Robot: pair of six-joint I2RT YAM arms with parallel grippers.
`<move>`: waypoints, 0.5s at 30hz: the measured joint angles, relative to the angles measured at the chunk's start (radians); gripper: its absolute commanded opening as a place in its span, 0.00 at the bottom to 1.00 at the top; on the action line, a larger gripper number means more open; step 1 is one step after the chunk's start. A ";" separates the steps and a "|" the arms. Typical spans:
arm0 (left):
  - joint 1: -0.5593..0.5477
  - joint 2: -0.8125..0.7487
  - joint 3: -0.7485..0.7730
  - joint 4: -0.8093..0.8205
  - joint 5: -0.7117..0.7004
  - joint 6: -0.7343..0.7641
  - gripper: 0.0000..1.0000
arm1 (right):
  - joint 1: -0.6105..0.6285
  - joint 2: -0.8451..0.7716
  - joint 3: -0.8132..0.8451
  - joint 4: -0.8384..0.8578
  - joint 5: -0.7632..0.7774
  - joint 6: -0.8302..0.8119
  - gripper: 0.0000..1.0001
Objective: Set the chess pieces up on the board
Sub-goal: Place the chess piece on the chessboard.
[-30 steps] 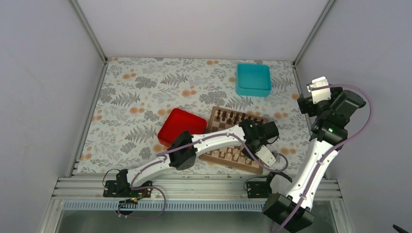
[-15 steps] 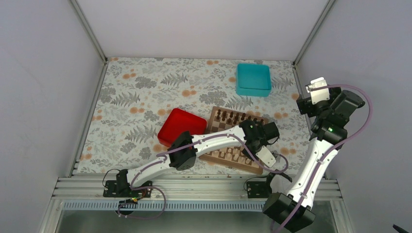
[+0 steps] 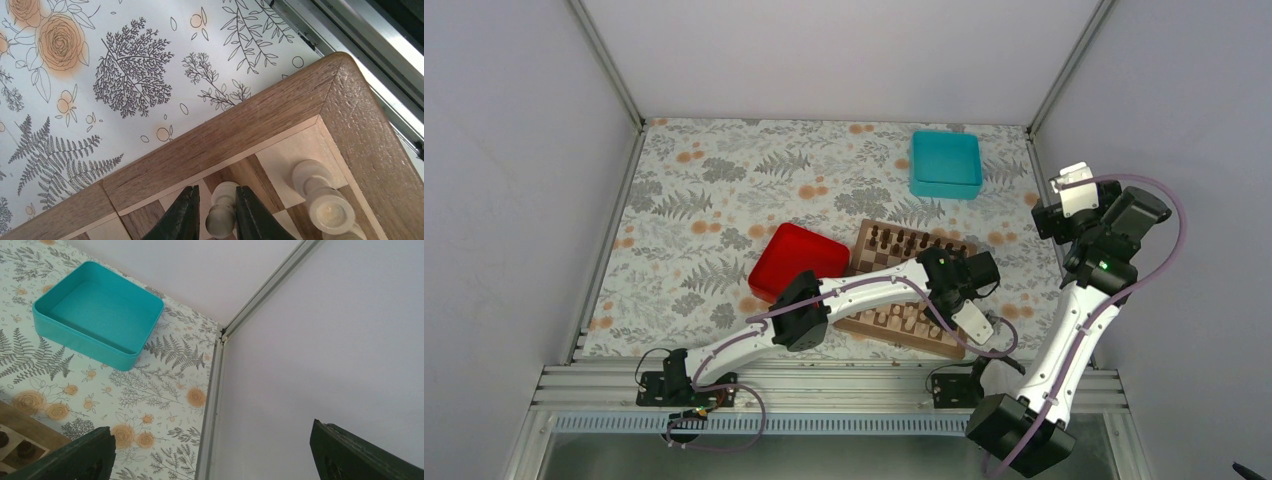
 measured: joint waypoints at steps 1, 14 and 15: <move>0.000 0.000 0.000 0.001 -0.002 0.000 0.21 | 0.000 0.000 -0.002 0.000 0.000 0.000 1.00; -0.009 -0.001 0.000 -0.006 0.002 0.005 0.24 | 0.000 0.006 -0.003 -0.001 -0.003 -0.008 1.00; -0.011 -0.001 0.000 -0.010 0.003 0.006 0.24 | 0.000 0.007 -0.003 -0.001 -0.003 -0.008 1.00</move>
